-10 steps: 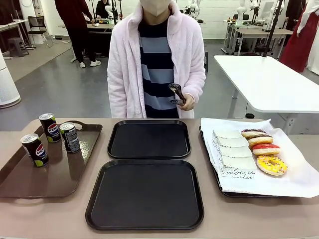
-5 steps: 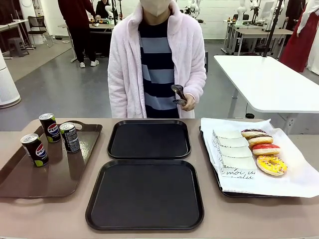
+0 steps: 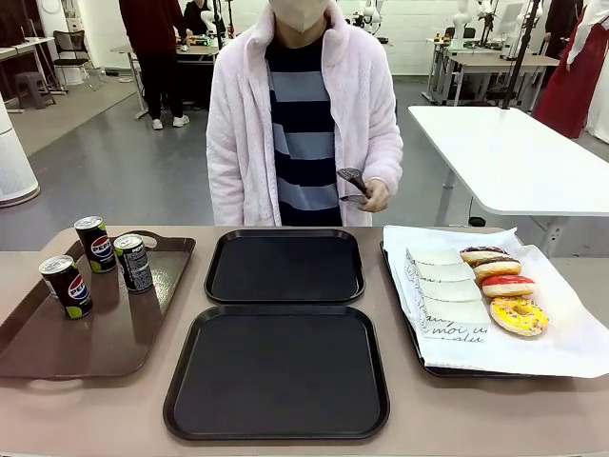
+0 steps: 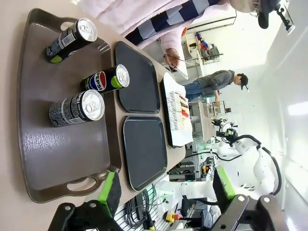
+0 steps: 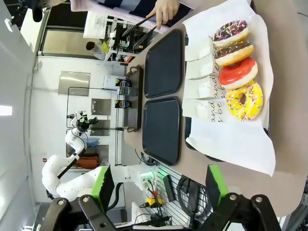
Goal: Set up donuts and drinks on trays.
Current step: Pick up one Pepsi coke and place it on the Flat Tray.
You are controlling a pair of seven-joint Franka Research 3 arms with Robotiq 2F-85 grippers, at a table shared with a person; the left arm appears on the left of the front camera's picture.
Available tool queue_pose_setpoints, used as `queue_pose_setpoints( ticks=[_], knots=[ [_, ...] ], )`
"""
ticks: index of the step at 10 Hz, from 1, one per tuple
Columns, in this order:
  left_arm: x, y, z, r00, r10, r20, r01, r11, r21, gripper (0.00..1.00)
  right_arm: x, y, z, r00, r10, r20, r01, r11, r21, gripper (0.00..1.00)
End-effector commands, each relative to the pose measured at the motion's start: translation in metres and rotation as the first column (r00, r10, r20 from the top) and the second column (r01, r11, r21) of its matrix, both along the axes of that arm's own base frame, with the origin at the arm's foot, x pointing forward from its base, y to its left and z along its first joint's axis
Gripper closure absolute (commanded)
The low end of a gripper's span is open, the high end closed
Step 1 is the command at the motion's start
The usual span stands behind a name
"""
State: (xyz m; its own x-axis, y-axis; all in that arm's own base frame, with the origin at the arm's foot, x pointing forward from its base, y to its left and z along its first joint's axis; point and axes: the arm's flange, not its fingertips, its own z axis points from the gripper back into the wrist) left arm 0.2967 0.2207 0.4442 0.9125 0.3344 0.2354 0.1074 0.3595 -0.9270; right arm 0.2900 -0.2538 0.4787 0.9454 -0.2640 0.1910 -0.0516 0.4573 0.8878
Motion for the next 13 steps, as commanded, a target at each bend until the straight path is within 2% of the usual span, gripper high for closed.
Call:
queue_pose_setpoints(
  ticks=[1,11,12,13],
  knots=[
    [-0.001,0.001,0.001,1.000,0.000,0.011,0.000,1.000,-0.010,0.00,0.001,0.001,-0.001,1.000,-0.004,0.005,0.004,1.000,0.005,0.00],
    [0.000,0.000,0.000,1.000,0.000,0.000,0.000,1.000,0.000,0.00,0.001,0.001,-0.001,1.000,-0.004,0.005,0.004,1.000,0.005,0.00],
    [0.000,-0.012,0.014,0.999,-0.043,0.015,0.042,0.996,0.081,0.00,0.001,0.001,-0.001,1.000,-0.004,0.005,0.004,1.000,0.005,0.00],
    [0.016,-0.032,0.039,0.995,-0.089,0.033,0.082,0.981,0.174,0.00,0.001,0.001,-0.001,1.000,-0.004,0.005,0.004,1.000,0.005,0.00]
  ],
)
